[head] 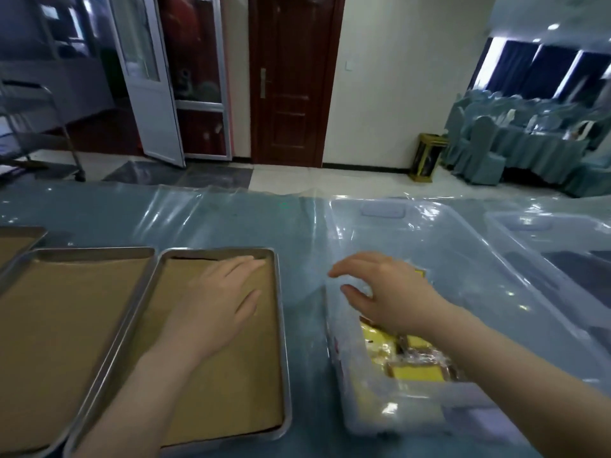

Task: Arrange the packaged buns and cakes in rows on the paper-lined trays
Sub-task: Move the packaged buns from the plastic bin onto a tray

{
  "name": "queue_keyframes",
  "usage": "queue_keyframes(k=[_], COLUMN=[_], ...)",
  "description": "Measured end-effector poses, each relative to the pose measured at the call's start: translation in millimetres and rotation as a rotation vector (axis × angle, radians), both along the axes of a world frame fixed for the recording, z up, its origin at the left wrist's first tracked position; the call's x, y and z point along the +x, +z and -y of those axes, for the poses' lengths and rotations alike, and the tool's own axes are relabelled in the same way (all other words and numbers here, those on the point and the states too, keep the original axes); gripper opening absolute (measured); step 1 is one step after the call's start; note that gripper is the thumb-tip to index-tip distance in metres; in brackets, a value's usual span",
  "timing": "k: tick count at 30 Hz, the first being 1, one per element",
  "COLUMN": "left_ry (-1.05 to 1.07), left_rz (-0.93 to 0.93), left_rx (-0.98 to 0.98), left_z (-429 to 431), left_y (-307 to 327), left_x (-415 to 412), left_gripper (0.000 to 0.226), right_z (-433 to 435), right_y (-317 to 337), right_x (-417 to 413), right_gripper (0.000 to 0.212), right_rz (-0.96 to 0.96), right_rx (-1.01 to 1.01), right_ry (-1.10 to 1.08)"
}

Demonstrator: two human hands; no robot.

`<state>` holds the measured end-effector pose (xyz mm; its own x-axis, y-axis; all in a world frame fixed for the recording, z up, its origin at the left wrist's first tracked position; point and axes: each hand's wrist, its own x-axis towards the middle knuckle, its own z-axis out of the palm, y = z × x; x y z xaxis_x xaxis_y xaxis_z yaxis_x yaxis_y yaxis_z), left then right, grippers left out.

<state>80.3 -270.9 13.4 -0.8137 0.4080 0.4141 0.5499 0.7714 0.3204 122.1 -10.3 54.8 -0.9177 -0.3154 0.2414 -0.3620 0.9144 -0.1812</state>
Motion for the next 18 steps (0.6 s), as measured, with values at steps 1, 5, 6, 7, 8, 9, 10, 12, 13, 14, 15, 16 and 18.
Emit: queue_keyframes(k=[1, 5, 6, 7, 8, 9, 10, 12, 13, 14, 15, 16, 18], left_ry=[-0.015, -0.081, -0.107, -0.128, -0.143, -0.156, -0.168, -0.200, -0.221, -0.244, -0.265, -0.280, -0.282], left_rz=[0.002, 0.037, 0.049, 0.058, 0.065, 0.072, 0.082, 0.118, 0.145, 0.171, 0.199, 0.230, 0.321], left_rx=[-0.006, 0.040, 0.058, 0.080, 0.105, 0.130, 0.150, 0.158, 0.149, 0.131, 0.107, 0.087, 0.086], left_z=[-10.5, -43.8, -51.1, -57.9, -64.5, -72.1, -80.4, -98.2, -106.7, -114.8, -123.3, -131.8, -148.0], left_y=[1.2, 7.4, 7.6, 7.0, 6.1, 5.4, 4.8, 4.8, 5.1, 5.1, 4.3, 2.7, -3.0], left_x=[4.0, 10.6, 11.3, 12.7, 15.2, 17.1, 19.4, 23.6, 25.2, 25.7, 25.7, 25.1, 23.1], left_gripper=[0.042, 0.041, 0.041, 0.040, 0.039, 0.038, 0.037, 0.038, 0.040, 0.042, 0.044, 0.048, 0.058], right_z=[-16.9, -72.6, -84.8, -95.9, -106.6, -117.5, -128.5, -149.6, -159.5, -168.4, -176.7, -183.9, -194.7], right_y=[-0.5, -7.4, -9.8, -12.8, -15.8, -18.3, -19.8, -20.8, -21.9, -23.3, -25.9, -29.7, -41.9], right_x=[1.8, 8.1, 11.3, 15.3, 19.5, 23.0, 26.1, 29.7, 30.4, 30.5, 29.3, 26.8, 21.6], right_gripper=[0.026, 0.024, 0.022, 0.021, 0.020, 0.020, 0.020, 0.018, 0.017, 0.016, 0.016, 0.019, 0.028], right_rz=[0.012, 0.041, 0.044, 0.047, 0.056, 0.076, 0.108, 0.181, 0.211, 0.240, 0.270, 0.308, 0.410], right_rx=[-0.013, -0.029, -0.057, -0.088, -0.104, -0.101, -0.086, -0.036, -0.009, 0.045, 0.150, 0.297, 0.551], right_ry=[-0.020, -0.133, -0.165, -0.184, -0.195, -0.206, -0.221, -0.244, -0.254, -0.268, -0.271, -0.264, -0.224])
